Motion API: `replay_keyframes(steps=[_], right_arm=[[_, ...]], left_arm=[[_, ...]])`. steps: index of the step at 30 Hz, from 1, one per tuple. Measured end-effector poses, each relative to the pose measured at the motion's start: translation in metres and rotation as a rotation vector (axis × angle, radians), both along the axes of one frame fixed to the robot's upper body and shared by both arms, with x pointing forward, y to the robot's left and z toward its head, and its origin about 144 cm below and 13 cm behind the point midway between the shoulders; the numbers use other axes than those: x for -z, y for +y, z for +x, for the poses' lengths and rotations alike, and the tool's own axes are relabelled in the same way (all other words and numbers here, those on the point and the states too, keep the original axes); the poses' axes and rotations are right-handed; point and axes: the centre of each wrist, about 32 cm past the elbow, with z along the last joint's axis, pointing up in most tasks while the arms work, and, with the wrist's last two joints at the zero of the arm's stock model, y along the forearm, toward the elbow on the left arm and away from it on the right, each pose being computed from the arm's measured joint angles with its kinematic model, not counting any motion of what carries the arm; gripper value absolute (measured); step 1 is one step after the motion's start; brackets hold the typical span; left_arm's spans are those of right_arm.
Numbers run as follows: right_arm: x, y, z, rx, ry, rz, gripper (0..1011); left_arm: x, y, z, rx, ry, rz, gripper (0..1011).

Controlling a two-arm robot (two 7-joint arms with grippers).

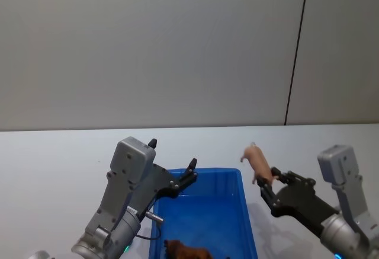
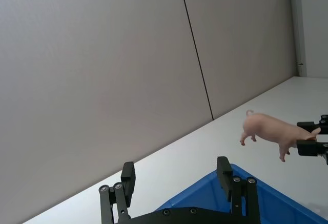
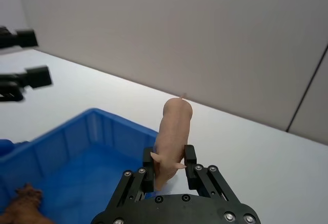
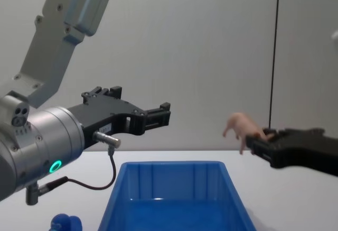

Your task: Pick up the two dolls from the table and place them into the box.

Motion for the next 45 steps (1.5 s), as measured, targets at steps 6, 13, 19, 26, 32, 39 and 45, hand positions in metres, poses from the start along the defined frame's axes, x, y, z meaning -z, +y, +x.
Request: replay_keyframes(steps=[6,13,19,26,32,39,45], right_arm=[[-0.011,0.005,0.003,-0.055,0.003,0.023,333],[-0.019,0.015,0.006,-0.118,0.048,0.046,429],[-0.020,0.023,0.009,-0.157,0.085,0.058,652],[-0.021,0.022,0.009,-0.168,0.098,0.063,825],[-0.020,0.011,0.006,-0.154,0.095,0.061,986],[-0.018,-0.005,0.000,-0.130,0.090,0.056,1001],[-0.015,-0.021,-0.007,-0.101,0.088,0.048,1000]], left_arm=[[0.000,0.000,0.000,0.000,0.000,0.000,1002],[0.000,0.000,0.000,0.000,0.000,0.000,1002],[0.000,0.000,0.000,0.000,0.000,0.000,1002],[0.000,0.000,0.000,0.000,0.000,0.000,1002],[0.000,0.000,0.000,0.000,0.000,0.000,1002],[0.000,0.000,0.000,0.000,0.000,0.000,1002],[0.000,0.000,0.000,0.000,0.000,0.000,1002]])
